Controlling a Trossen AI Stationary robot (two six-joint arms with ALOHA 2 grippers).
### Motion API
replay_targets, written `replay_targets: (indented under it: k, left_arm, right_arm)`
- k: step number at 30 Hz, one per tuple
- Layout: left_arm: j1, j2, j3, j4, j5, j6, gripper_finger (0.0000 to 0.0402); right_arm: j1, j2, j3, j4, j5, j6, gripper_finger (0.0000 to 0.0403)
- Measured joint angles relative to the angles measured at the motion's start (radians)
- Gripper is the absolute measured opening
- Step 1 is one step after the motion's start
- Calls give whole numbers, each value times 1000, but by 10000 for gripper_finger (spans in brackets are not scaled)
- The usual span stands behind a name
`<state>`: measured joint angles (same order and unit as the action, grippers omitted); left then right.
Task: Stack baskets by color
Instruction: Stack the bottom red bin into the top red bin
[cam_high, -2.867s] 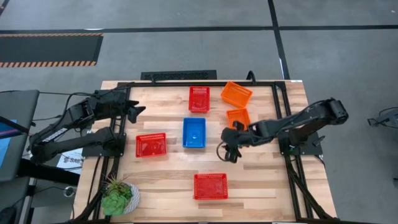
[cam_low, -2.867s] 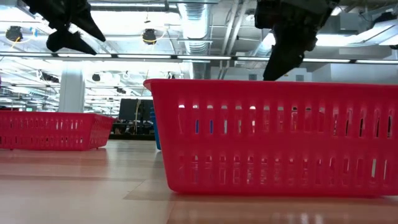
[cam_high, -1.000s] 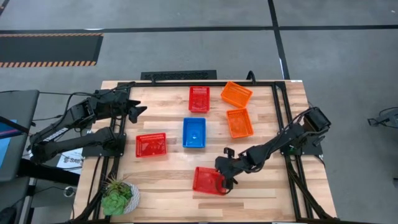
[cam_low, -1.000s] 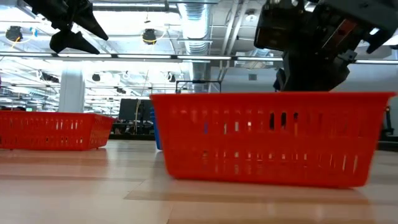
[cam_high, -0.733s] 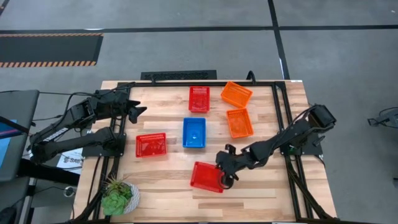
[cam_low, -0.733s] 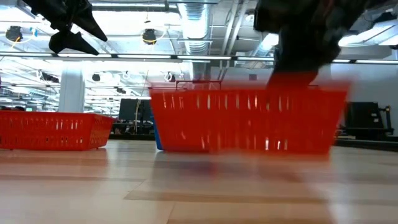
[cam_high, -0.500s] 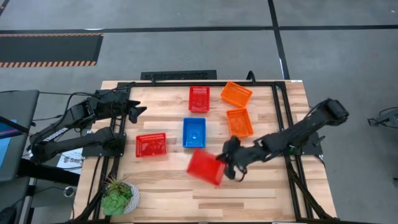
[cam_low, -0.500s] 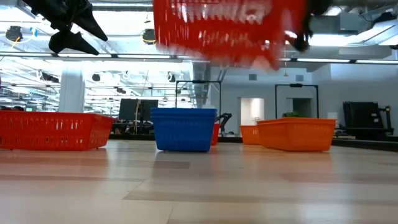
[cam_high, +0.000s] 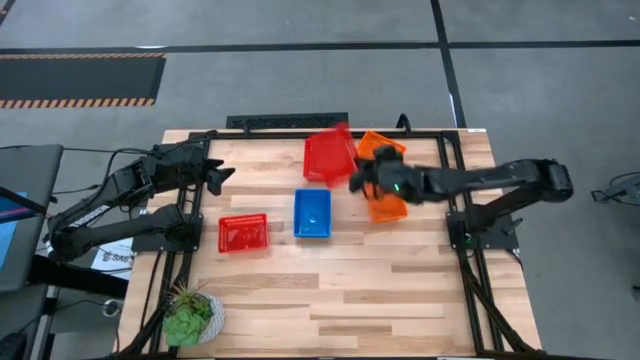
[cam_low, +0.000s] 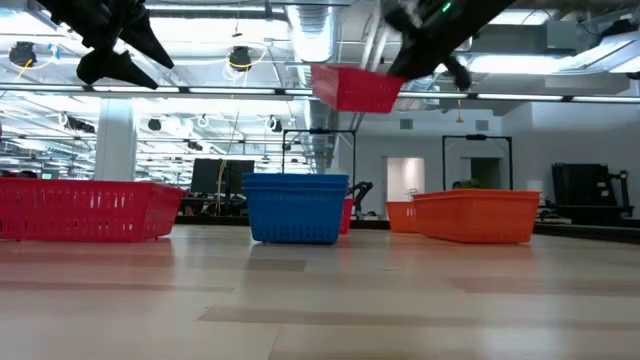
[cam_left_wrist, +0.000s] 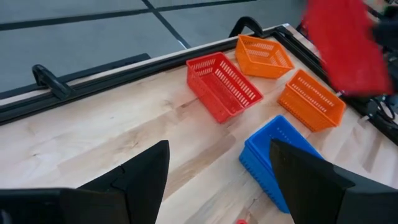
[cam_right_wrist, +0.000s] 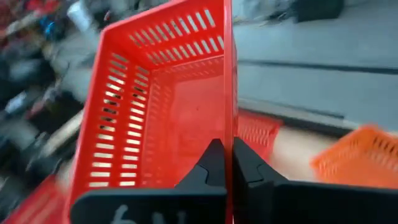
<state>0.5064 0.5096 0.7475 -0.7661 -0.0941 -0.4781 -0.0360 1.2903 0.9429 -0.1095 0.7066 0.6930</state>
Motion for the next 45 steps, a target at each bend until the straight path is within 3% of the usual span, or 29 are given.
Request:
replay_targets:
  k: [5, 12, 24, 45]
  left_arm:
    - [0, 0, 0, 7, -18, -2, 263]
    - [0, 0, 0, 8, -24, -2, 263]
    - [0, 0, 0, 9, -24, -3, 263]
    - [0, 0, 0, 9, -26, -5, 263]
  right_arm:
    - [-181, 109, 0, 198, -134, -16, 4]
    - [-263, 301, 0, 422, -269, 75, 4]
    - [-283, 480, 0, 465, -262, 250, 7]
    - [-281, 485, 0, 366, -233, 269, 13]
